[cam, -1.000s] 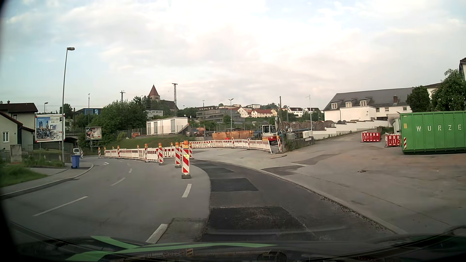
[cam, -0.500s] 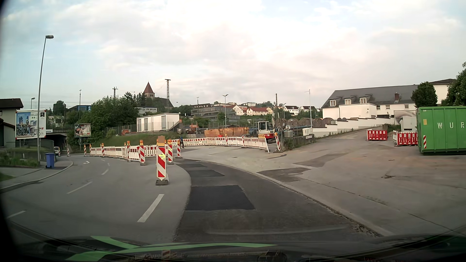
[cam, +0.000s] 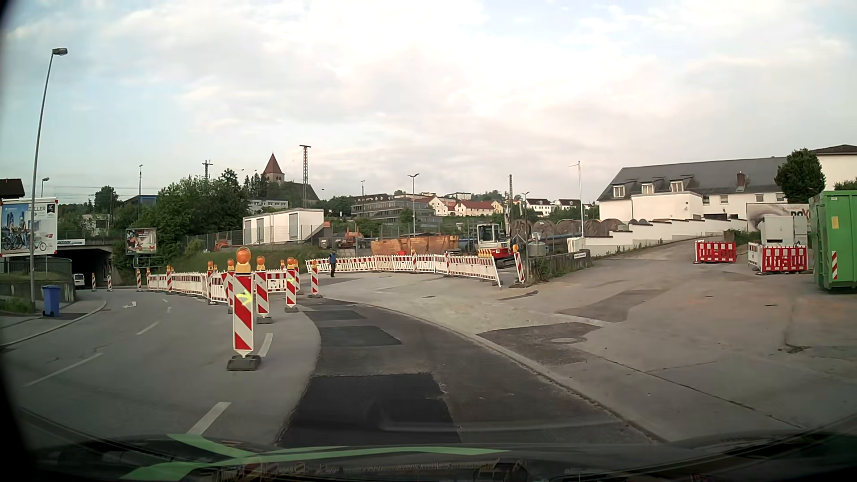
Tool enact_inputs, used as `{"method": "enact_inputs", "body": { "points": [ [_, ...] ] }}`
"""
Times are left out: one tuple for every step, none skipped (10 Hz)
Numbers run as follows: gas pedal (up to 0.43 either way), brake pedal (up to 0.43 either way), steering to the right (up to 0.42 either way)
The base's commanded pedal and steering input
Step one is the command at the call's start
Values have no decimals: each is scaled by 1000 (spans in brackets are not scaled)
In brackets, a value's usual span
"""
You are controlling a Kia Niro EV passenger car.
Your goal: Follow the waypoints while adhering to traffic rules and regulations
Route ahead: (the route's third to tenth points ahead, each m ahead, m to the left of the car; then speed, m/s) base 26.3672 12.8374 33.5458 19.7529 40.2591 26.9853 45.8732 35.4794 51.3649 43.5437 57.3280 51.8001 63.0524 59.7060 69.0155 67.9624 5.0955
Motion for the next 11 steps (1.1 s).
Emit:
{"method": "enact_inputs", "body": {
  "points": [
    [0, 220, -14],
    [0, 220, -14],
    [0, 213, -15],
    [0, 195, -19],
    [0, 152, -24],
    [0, 140, -26],
    [0, 134, -27],
    [0, 134, -25],
    [0, 140, -23],
    [0, 140, -23],
    [0, 140, -23]
  ]
}}
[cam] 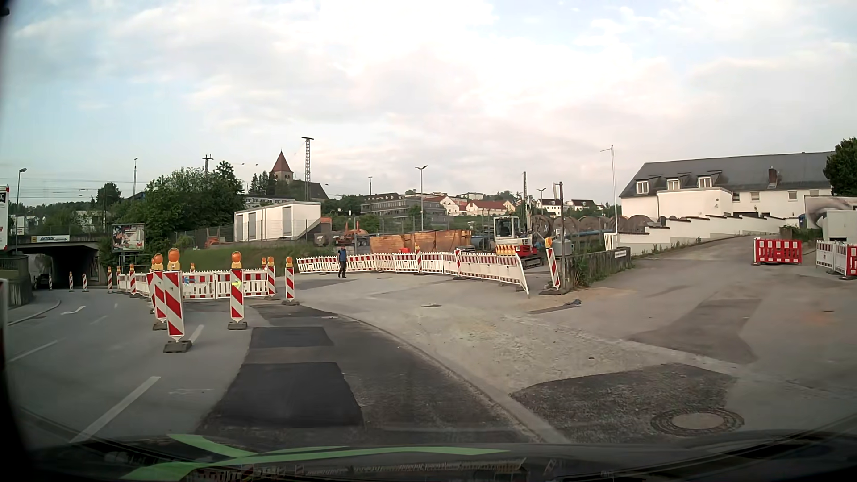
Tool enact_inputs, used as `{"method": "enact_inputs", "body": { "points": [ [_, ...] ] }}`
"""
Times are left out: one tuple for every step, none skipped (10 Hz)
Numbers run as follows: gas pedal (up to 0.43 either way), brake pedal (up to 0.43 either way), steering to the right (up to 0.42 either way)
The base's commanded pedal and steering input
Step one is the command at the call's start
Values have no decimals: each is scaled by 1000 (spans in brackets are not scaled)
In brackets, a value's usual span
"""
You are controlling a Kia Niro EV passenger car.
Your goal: Follow the waypoints while adhering to traffic rules and regulations
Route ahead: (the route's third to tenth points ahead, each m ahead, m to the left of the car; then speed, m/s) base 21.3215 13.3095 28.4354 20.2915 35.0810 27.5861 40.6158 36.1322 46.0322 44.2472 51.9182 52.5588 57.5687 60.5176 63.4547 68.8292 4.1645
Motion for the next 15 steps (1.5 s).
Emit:
{"method": "enact_inputs", "body": {
  "points": [
    [0, 140, -23],
    [0, 140, -23],
    [0, 140, -23],
    [0, 134, -23],
    [0, 140, -24],
    [0, 140, -24],
    [0, 134, -25],
    [0, 116, -35],
    [0, 85, -44],
    [0, 37, -50],
    [0, 37, -52],
    [0, 24, -52],
    [0, 0, -53],
    [0, 0, -54],
    [0, 0, -57]
  ]
}}
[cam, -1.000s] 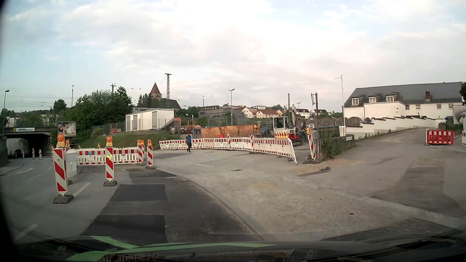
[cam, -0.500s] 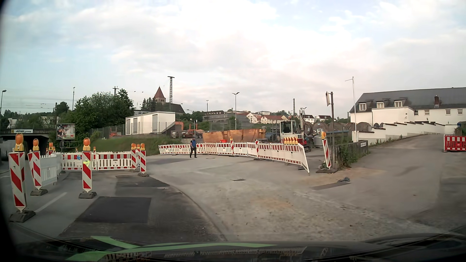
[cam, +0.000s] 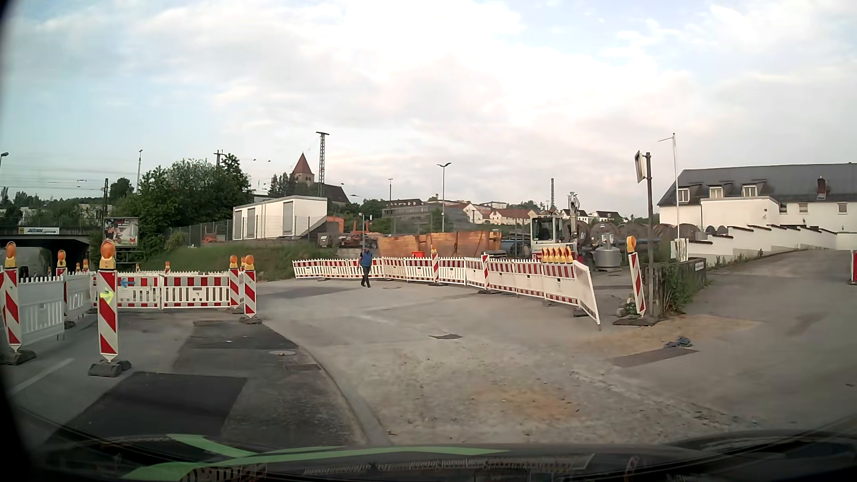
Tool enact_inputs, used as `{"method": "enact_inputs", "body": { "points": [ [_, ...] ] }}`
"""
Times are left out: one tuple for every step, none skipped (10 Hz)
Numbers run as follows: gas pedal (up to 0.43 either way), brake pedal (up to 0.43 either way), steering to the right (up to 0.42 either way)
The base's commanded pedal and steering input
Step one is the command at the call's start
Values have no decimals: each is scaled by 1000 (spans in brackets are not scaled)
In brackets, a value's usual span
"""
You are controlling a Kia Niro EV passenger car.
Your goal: Follow the waypoints while adhering to traffic rules and regulations
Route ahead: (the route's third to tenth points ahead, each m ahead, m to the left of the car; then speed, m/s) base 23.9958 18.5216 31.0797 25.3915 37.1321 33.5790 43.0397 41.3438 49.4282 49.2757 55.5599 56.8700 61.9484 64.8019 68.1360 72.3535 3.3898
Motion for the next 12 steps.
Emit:
{"method": "enact_inputs", "body": {
  "points": [
    [0, 0, -61],
    [0, 0, -65],
    [0, 0, -65],
    [0, 0, -62],
    [0, 0, -61],
    [0, 0, -61],
    [0, 0, -61],
    [0, 0, -62],
    [0, 0, -63],
    [0, 0, -65],
    [0, 0, -70],
    [0, 0, -71]
  ]
}}
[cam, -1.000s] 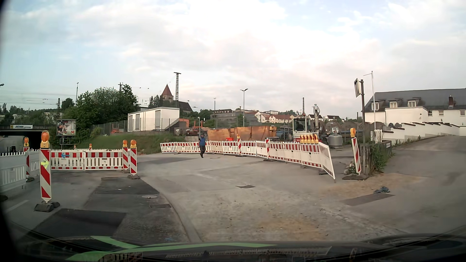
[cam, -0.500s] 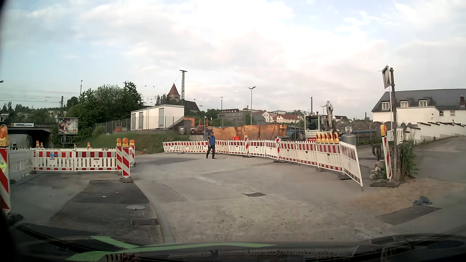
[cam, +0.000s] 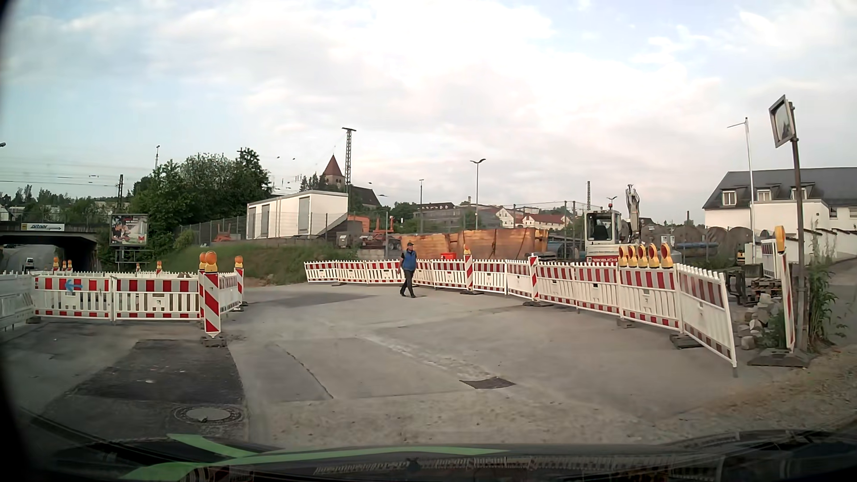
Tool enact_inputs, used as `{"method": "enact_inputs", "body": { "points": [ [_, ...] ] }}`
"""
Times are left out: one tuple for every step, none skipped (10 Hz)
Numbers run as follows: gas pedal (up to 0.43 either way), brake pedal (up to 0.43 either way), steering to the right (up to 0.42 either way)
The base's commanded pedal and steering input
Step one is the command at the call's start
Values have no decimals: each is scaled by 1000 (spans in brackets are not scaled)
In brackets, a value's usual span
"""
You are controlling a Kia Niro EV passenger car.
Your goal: Follow the waypoints while adhering to traffic rules and regulations
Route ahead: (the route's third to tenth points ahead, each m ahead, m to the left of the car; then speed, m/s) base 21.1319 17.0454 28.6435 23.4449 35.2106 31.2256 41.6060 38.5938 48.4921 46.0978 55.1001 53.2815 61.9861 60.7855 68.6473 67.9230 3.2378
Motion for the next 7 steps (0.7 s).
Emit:
{"method": "enact_inputs", "body": {
  "points": [
    [0, 0, -71],
    [0, 0, -72],
    [0, 0, -80],
    [0, 0, -89],
    [0, 0, -99],
    [0, 0, -116],
    [8, 0, -128]
  ]
}}
